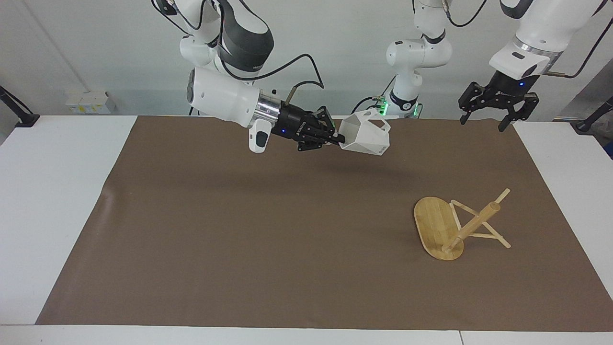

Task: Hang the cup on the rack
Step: 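Reach the left gripper toward the cup held by the right gripper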

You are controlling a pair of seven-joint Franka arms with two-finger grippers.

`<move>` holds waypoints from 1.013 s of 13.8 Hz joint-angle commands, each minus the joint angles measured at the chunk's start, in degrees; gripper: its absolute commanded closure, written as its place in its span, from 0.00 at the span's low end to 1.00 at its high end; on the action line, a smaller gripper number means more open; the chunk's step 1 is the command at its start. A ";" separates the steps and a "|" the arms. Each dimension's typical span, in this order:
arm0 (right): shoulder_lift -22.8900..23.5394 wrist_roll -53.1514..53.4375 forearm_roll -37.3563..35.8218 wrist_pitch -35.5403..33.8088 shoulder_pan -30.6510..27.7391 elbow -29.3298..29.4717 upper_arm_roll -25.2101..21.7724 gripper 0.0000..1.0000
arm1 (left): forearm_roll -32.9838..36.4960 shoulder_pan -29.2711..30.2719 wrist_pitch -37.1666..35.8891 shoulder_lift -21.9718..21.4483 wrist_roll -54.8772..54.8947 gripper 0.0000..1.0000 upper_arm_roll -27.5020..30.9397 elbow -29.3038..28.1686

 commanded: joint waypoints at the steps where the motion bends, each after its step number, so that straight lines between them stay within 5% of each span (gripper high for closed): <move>1: -0.35 0.69 1.67 1.17 -0.45 -0.70 0.85 1.00 | -2.33 -1.65 5.98 -4.49 13.92 0.00 0.67 -7.98; 4: -0.35 0.69 1.67 1.17 -0.45 -0.70 0.85 1.00 | -7.86 -1.56 7.23 -5.12 24.24 0.00 0.84 -9.24; 14: -0.35 1.04 1.67 1.17 -0.45 -0.70 0.85 1.00 | -8.49 -12.36 19.44 -5.21 29.44 0.00 -0.03 -13.11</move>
